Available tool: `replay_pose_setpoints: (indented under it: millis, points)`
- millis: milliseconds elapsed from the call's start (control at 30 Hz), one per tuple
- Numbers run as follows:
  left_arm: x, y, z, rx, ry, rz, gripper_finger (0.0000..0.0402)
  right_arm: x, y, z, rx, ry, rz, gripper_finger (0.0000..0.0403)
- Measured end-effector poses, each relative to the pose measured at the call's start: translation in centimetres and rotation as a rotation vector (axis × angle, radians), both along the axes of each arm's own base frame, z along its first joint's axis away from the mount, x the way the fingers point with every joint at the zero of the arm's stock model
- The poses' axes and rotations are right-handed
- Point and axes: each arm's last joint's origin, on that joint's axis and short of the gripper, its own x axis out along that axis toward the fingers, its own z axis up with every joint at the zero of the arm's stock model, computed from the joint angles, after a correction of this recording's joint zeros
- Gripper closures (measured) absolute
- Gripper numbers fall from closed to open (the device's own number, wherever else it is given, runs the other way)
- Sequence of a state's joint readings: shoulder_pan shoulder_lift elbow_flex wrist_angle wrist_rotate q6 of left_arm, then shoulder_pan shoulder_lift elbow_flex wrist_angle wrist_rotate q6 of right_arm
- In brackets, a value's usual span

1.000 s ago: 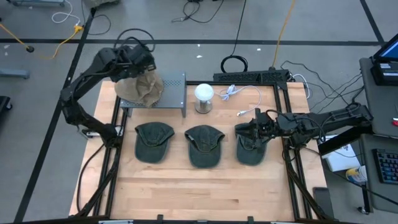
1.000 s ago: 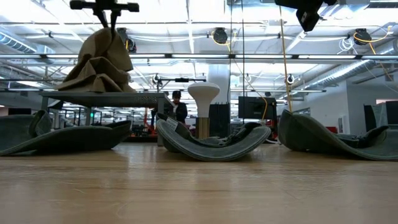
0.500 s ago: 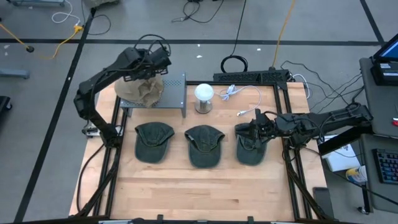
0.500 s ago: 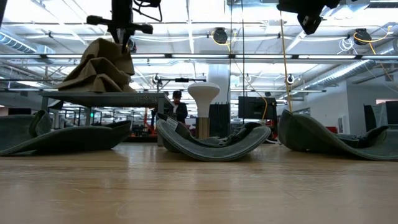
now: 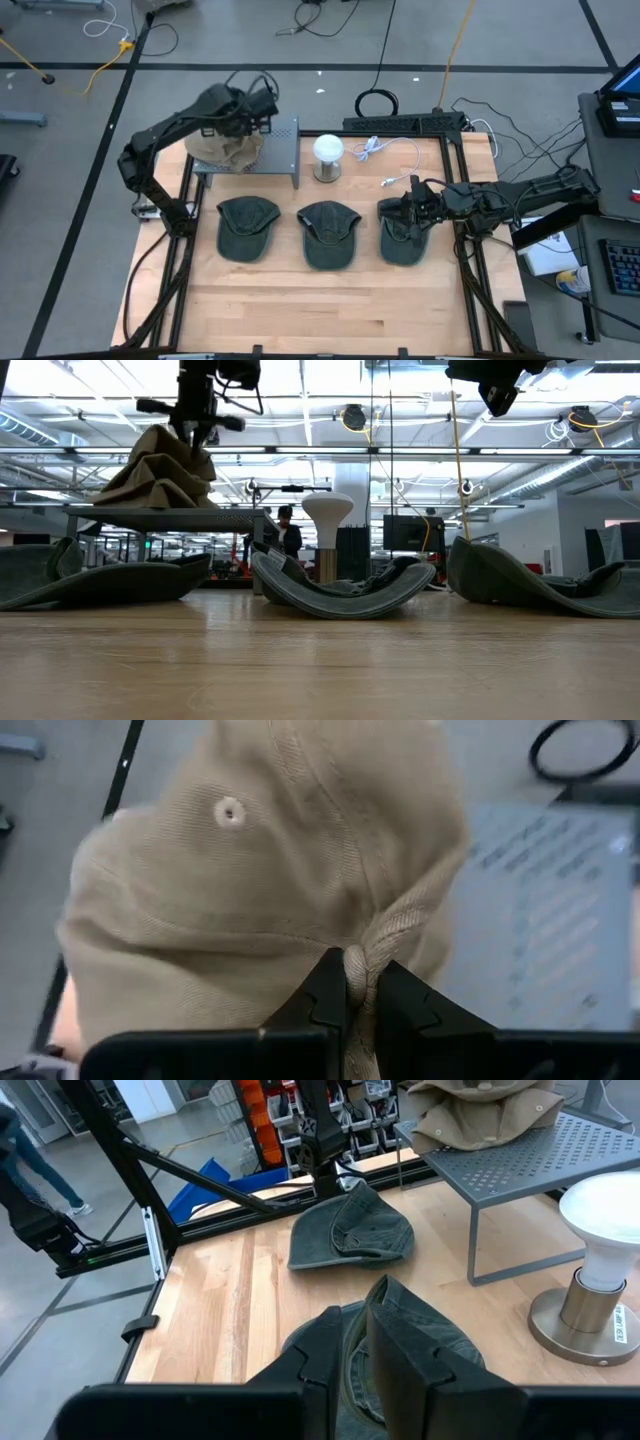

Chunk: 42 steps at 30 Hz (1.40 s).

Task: Pick & Place hat
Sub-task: Stack the brown cap on the stacked brown caps on the shelf

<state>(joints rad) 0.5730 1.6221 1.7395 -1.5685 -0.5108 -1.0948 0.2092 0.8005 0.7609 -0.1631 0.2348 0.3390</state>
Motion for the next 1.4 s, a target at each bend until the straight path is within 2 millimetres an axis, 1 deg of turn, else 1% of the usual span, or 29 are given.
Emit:
replay_pose_setpoints:
  millis: [100, 200, 400, 467, 533, 667, 900, 1000, 1100, 1200, 1300, 1400]
  points:
    - [-0.2, -0.6, -1.5, -0.034, 0.042, 0.007, 0.0381, 0.0, 0.0, 0.0, 0.000, 0.000, 0.000, 0.0360]
    - [-0.3, -1.0, -2.6, -0.029, 0.090, 0.006, 0.0381, 0.0, 0.0, 0.0, 0.004, 0.000, -0.001, 0.0360]
    - [-1.4, -1.3, -4.8, -0.064, 0.161, 0.044, 0.0380, 0.0, 0.0, 0.0, 0.018, -0.001, -0.005, 0.0360]
    - [-1.5, -1.4, -5.5, -0.080, 0.171, 0.057, 0.0370, 0.0, 0.0, 0.0, 0.018, -0.001, -0.005, 0.0360]
    - [-1.5, -1.5, -5.7, -0.094, 0.170, 0.056, 0.0356, 0.0, 0.0, 0.0, 0.018, -0.001, -0.005, 0.0360]
    - [-1.3, -1.7, -5.7, -0.097, 0.162, 0.049, 0.0329, 0.0, 0.0, 0.0, 0.019, -0.002, -0.005, 0.0360]
    - [-1.3, -2.0, -5.4, -0.142, 0.104, 0.062, 0.0304, 0.0, 0.0, 0.0, 0.014, -0.001, -0.004, 0.0360]
    - [-1.5, -2.2, -5.1, -0.134, 0.084, 0.068, 0.0287, 0.0, 0.0, 0.0, 0.012, -0.001, -0.003, 0.0360]
    - [-1.8, -2.3, -4.6, -0.114, 0.045, 0.073, 0.0264, 0.0, 0.0, 0.0, 0.001, 0.000, 0.000, 0.0360]
    - [-2.1, -2.5, -3.7, -0.070, -0.031, 0.079, 0.0242, 0.0, 0.0, 0.0, -0.013, 0.001, 0.004, 0.0360]
    - [-2.4, -2.6, -2.7, 0.006, -0.127, 0.079, 0.0226, 0.0, 0.0, 0.0, -0.015, 0.001, 0.005, 0.0360]
    - [-2.5, -2.6, -1.5, 0.083, -0.218, 0.043, 0.0217, 0.0, 0.0, -0.1, -0.020, 0.012, 0.006, 0.0360]
